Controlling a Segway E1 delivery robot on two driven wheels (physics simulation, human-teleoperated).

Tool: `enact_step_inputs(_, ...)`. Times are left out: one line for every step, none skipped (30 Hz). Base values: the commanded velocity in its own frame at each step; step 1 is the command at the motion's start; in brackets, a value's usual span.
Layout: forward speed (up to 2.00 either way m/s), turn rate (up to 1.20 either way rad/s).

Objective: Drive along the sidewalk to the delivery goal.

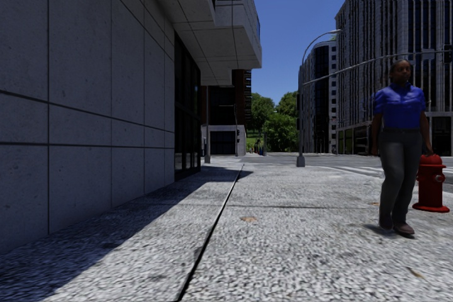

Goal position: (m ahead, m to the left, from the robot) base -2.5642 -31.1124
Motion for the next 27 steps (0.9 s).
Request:
enact_step_inputs(2.00, 0.00)
enact_step_inputs(2.00, 0.00)
enact_step_inputs(2.00, 0.00)
enact_step_inputs(2.00, 0.00)
enact_step_inputs(2.00, 0.00)
enact_step_inputs(2.00, 0.00)
enact_step_inputs(2.00, -0.02)
enact_step_inputs(2.00, -0.02)
enact_step_inputs(2.00, -0.09)
enact_step_inputs(2.00, -0.17)
enact_step_inputs(2.00, -0.21)
enact_step_inputs(2.00, -0.23)
enact_step_inputs(2.00, -0.23)
enact_step_inputs(2.00, -0.24)
enact_step_inputs(2.00, -0.28)
enact_step_inputs(2.00, -0.33)
enact_step_inputs(2.00, -0.37)
enact_step_inputs(2.00, -0.37)
enact_step_inputs(2.00, -0.38)
enact_step_inputs(2.00, -0.39)
enact_step_inputs(2.00, -0.39)
enact_step_inputs(2.00, -0.39)
enact_step_inputs(2.00, -0.39)
enact_step_inputs(2.00, -0.39)
enact_step_inputs(2.00, -0.39)
enact_step_inputs(2.00, -0.39)
enact_step_inputs(2.00, -0.39)
